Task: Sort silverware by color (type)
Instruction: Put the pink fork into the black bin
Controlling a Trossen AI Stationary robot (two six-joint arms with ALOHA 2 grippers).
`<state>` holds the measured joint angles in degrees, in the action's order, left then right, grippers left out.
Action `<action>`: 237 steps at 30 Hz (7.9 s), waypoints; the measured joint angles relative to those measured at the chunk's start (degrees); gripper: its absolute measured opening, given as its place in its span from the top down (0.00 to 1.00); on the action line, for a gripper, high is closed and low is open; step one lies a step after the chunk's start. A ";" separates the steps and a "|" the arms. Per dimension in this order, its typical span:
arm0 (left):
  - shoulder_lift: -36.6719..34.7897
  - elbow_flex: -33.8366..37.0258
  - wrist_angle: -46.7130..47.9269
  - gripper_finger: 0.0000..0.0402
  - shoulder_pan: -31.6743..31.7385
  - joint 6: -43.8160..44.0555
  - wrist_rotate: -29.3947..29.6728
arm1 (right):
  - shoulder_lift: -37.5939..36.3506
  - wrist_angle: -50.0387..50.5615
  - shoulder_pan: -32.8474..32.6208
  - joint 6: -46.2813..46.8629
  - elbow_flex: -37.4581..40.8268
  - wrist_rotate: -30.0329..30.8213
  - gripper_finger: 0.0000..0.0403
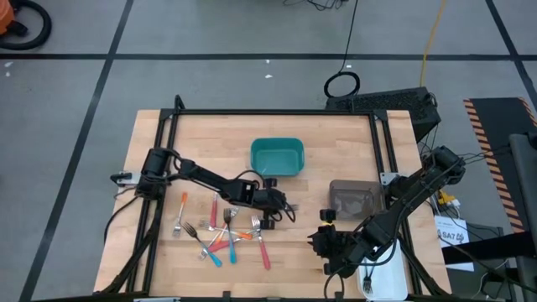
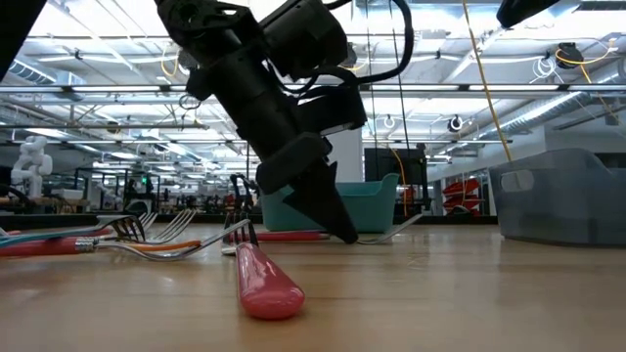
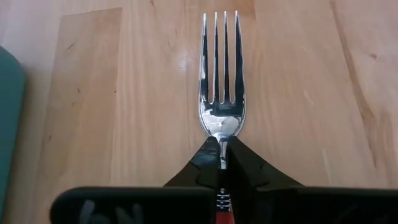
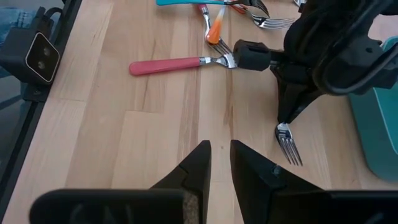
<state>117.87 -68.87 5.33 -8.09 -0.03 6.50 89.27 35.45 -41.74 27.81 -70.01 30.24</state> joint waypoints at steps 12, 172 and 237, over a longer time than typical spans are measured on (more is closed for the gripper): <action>0.47 -7.50 12.41 0.97 -2.66 0.26 1.96 | 0.00 -0.01 0.00 -0.09 0.01 0.00 0.87; -1.53 -9.39 23.17 0.60 -17.45 16.57 17.52 | 7.19 -27.98 11.35 -18.72 16.77 5.46 0.67; -6.90 -9.41 20.38 0.60 -17.08 20.67 20.63 | 15.54 -36.11 20.41 -61.51 19.40 1.09 0.86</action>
<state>110.98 -78.28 25.71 -25.17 20.64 27.14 104.81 -0.65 -21.32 -33.69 -50.61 31.33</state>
